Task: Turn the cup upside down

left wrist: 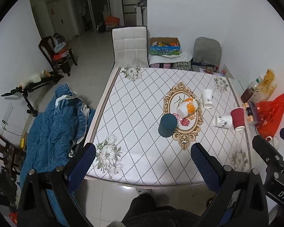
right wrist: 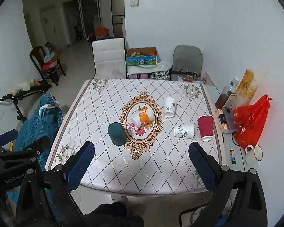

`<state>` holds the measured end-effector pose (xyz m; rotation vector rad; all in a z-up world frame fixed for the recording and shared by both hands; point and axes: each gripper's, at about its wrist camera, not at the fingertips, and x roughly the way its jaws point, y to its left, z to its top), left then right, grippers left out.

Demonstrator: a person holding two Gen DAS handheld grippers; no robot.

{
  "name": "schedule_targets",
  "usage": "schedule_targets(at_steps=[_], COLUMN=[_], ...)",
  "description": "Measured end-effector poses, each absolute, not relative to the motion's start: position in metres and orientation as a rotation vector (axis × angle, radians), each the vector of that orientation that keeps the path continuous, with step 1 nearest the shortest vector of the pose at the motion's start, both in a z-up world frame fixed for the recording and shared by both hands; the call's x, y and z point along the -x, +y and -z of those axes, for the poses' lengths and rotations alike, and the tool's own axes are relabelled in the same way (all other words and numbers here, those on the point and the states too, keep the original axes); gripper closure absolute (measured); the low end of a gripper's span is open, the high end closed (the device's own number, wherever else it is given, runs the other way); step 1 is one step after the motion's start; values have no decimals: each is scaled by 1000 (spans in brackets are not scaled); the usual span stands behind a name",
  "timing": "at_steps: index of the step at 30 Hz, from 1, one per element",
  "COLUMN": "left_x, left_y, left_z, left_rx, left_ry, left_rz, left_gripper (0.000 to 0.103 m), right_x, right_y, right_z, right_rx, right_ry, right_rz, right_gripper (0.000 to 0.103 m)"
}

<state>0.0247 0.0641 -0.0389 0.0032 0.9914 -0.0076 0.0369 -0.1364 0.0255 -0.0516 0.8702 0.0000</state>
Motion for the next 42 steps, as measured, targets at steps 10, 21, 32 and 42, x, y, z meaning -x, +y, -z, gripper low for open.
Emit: schedule_targets(at_steps=[10, 21, 32, 42], left_x=[9, 20, 23, 23], left_y=[63, 58, 58, 58], left_z=[19, 12, 6, 7], left_rx=[11, 2, 3, 3], left_ry=[939, 921, 918, 916], left_rz=[-24, -36, -35, -37], left_gripper=[0, 0, 0, 0], right_x=[-9, -2, -10, -11], right_y=[-145, -155, -158, -159], right_z=[-45, -59, -60, -59], right_rx=[57, 51, 46, 44], right_ry=[843, 821, 820, 824], right_rz=[-14, -36, -50, -51], right_gripper=[2, 2, 2, 2])
